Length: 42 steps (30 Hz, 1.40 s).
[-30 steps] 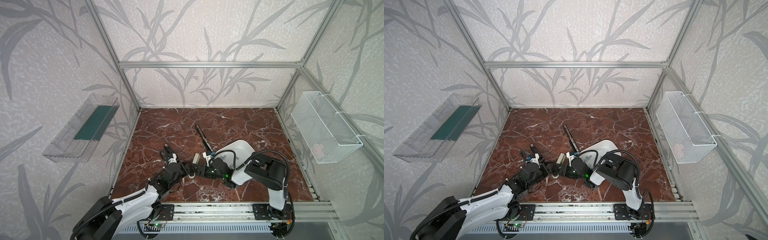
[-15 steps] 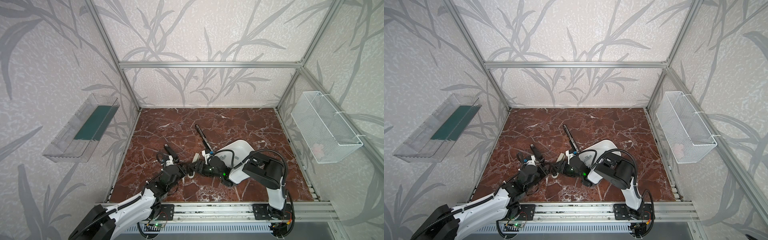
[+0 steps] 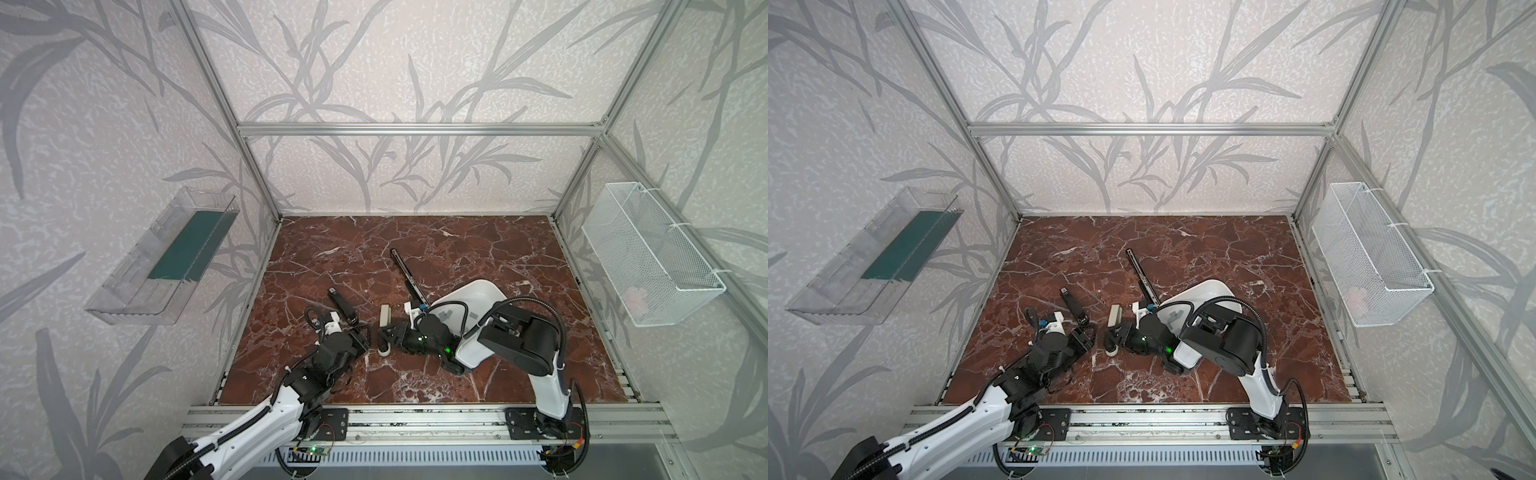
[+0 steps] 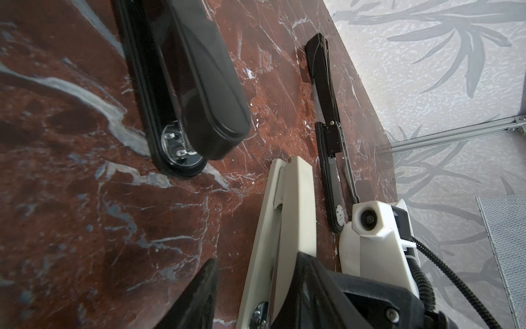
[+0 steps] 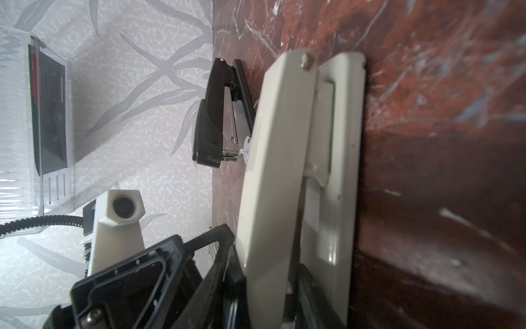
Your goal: Load the staples into the stapler
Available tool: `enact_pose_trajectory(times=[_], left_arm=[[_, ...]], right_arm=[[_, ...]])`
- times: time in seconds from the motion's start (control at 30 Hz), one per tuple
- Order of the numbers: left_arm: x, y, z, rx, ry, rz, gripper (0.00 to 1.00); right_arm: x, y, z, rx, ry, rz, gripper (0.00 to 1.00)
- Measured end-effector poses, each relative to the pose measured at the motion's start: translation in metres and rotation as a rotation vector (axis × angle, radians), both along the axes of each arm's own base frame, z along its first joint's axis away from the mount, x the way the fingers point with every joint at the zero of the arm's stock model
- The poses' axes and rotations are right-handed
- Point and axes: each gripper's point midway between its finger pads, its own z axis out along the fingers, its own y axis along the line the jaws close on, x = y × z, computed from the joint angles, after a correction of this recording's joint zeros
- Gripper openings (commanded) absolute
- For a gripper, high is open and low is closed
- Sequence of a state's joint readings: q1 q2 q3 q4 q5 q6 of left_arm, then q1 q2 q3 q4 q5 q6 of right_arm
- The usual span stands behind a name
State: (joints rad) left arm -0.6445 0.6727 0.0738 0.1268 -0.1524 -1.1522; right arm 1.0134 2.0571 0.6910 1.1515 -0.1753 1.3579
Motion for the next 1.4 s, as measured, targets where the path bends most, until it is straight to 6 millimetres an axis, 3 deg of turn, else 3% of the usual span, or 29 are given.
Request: enact_pose_trajectory(times=[0.2,0.27,0.47,0.67,0.8,0.97,1.1,1.3,1.4], left_arm=[[0.001,0.001,0.001,-0.001,-0.002,0.004,0.52],[0.0,0.001,0.001,0.0,-0.002,0.004,0.52],[-0.002,0.009,-0.004,0.061,0.025,0.002,0.54],[0.018,0.036,0.016,0.059,0.036,0.078,0.54],[0.024,0.05,0.024,0.062,0.062,0.098,0.54],[0.025,0.054,0.04,0.083,0.059,0.078,0.56],[0.022,0.057,0.046,0.078,0.047,0.075,0.56],[0.018,0.056,0.05,0.064,0.038,0.065,0.56],[0.015,0.056,0.05,0.064,0.037,0.062,0.56]], right_arm=[[0.0,0.001,0.005,0.008,-0.023,0.007,0.67],[0.0,0.002,0.008,0.005,-0.036,0.017,0.69],[-0.004,-0.006,0.009,-0.124,-0.068,0.047,0.69],[0.004,-0.013,0.02,-0.347,-0.147,0.078,0.69],[0.005,-0.003,0.036,-0.46,-0.225,0.121,0.7],[-0.002,0.005,0.038,-0.616,-0.276,0.199,0.68],[-0.002,0.01,0.034,-0.716,-0.296,0.236,0.66],[-0.001,-0.004,0.013,-0.866,-0.284,0.274,0.6],[0.004,0.002,0.01,-0.897,-0.291,0.283,0.57]])
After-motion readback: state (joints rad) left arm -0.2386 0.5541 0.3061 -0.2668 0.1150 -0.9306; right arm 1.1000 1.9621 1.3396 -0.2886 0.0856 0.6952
